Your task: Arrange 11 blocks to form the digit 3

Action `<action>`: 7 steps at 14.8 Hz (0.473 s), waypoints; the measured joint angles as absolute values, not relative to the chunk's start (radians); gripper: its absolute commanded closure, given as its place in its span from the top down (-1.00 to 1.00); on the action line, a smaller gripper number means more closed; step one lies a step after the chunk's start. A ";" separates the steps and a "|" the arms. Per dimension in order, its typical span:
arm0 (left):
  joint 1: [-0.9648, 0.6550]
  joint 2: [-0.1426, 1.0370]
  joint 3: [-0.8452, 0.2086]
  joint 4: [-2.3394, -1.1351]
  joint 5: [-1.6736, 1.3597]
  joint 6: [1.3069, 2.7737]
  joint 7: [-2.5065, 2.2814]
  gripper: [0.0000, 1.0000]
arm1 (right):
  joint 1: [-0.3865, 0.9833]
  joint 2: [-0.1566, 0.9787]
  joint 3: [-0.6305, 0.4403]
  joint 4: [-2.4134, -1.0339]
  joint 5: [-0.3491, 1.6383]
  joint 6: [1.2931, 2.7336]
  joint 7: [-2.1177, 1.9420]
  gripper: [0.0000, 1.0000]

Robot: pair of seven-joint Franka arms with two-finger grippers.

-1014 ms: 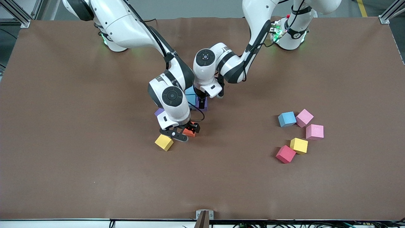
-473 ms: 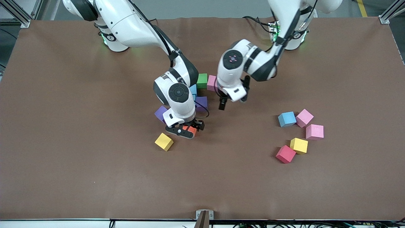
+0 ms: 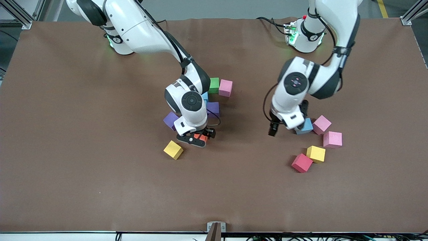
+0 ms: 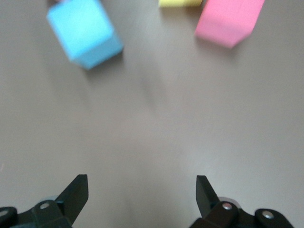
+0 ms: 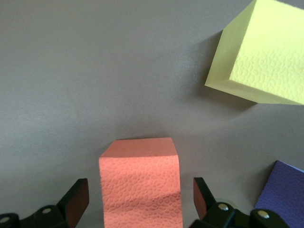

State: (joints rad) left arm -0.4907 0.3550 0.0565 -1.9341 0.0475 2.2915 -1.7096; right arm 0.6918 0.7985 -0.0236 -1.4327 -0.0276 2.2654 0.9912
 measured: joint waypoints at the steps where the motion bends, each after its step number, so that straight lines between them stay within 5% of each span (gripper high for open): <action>1: -0.459 0.383 0.057 -1.906 0.061 2.292 -1.676 1.00 | 0.692 0.800 -0.024 -1.433 -0.031 2.265 0.992 0.75; 7: -0.311 0.568 0.056 -1.694 0.104 2.296 -1.530 1.00 | 0.692 0.801 -0.024 -1.432 -0.043 2.266 1.014 0.48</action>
State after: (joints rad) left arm -0.3105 0.5677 0.0563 -1.6938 0.1038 2.2961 -1.5297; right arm 0.6918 0.8014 -0.0241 -1.4325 -0.0426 2.2656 1.0137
